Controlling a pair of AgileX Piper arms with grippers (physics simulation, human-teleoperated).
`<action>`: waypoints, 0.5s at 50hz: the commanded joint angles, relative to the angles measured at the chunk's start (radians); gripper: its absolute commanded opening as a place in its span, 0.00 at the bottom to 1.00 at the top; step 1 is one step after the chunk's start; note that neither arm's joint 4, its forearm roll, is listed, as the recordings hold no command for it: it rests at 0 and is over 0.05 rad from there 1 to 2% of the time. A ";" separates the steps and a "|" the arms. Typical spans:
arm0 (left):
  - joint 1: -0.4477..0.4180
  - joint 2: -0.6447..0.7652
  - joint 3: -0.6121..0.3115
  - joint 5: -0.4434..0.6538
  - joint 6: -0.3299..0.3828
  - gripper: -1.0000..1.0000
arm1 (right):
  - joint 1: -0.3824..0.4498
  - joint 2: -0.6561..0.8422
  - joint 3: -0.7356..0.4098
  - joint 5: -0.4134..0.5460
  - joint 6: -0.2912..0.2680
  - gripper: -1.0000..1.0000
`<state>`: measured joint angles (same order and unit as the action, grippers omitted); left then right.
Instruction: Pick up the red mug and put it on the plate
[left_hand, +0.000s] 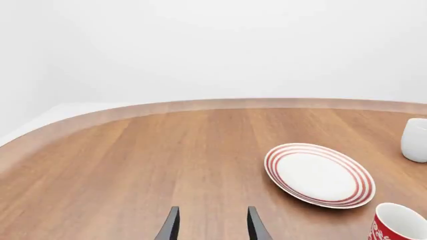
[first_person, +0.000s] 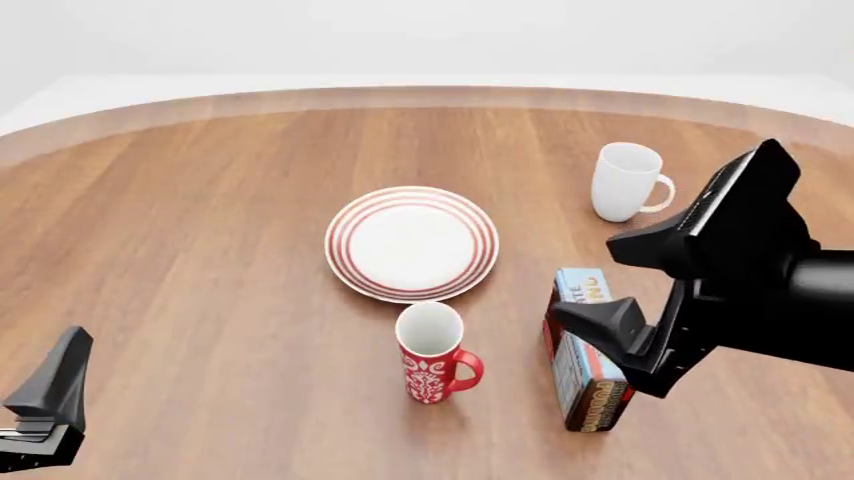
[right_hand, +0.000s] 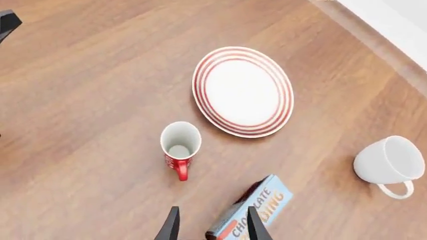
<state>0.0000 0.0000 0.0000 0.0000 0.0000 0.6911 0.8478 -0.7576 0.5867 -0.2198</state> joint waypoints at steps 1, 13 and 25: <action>0.000 0.000 0.000 0.000 0.000 1.00 | 0.002 0.036 0.028 -0.036 0.003 1.00; 0.000 0.000 0.000 0.000 0.000 1.00 | 0.021 0.092 0.045 -0.093 0.013 1.00; 0.000 0.000 0.000 0.000 0.000 1.00 | 0.034 0.139 0.059 -0.142 0.033 1.00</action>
<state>0.0000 0.0000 0.0000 0.0000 0.0000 0.7155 0.9492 -0.7095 0.4835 -0.2001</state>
